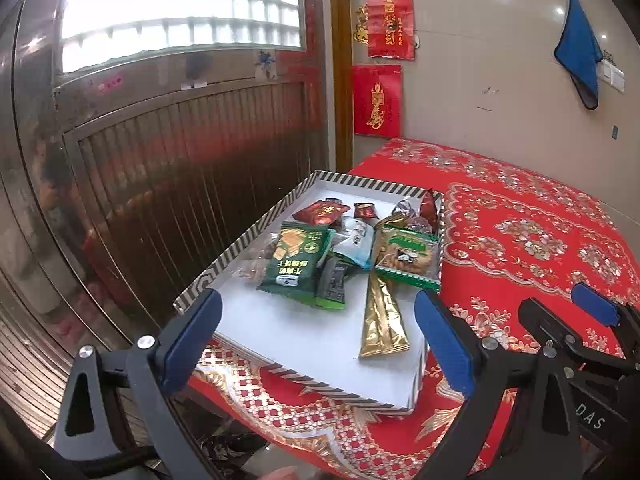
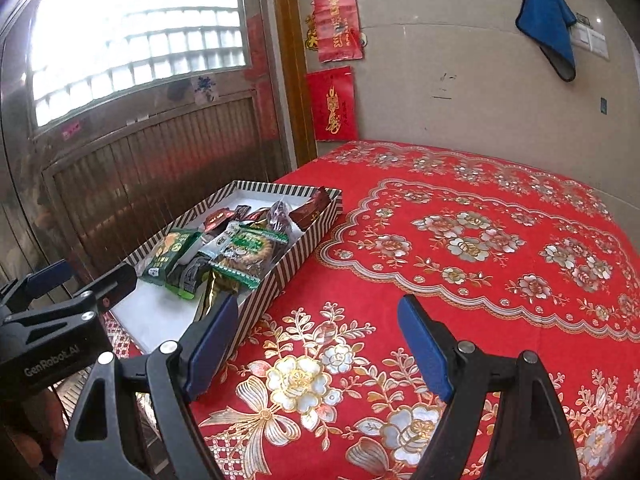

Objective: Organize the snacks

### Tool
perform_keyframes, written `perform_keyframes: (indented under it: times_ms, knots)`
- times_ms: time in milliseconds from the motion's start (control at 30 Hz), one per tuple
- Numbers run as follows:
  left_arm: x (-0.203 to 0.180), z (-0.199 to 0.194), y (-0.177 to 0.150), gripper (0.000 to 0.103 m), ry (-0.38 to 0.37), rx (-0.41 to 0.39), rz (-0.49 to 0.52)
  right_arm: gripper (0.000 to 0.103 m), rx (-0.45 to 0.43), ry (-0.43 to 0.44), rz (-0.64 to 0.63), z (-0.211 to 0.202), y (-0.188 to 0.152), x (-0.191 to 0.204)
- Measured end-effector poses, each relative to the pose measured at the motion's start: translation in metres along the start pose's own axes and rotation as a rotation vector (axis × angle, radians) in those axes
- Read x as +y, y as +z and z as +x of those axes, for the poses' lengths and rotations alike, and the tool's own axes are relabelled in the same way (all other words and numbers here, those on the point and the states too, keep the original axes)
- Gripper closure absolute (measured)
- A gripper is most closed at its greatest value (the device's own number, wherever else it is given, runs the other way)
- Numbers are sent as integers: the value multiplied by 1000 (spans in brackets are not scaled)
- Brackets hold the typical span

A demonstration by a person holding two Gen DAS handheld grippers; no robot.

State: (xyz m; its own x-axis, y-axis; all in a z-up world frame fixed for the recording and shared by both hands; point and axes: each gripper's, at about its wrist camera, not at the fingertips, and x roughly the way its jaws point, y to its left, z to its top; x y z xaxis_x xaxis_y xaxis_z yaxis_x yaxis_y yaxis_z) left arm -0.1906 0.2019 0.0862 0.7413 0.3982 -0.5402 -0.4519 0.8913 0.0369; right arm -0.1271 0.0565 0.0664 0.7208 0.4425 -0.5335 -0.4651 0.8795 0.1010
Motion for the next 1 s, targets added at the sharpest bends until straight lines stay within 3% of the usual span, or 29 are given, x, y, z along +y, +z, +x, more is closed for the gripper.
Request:
perform_keyframes:
  times_ms: [667,1000]
  knots:
    - [8,-1,2,4,-16,-23,-20,21,-6,16,-28,7,4,14]
    - [-1,-3,7,4,10,-64,33,21,-17,30,-29,6,6,12]
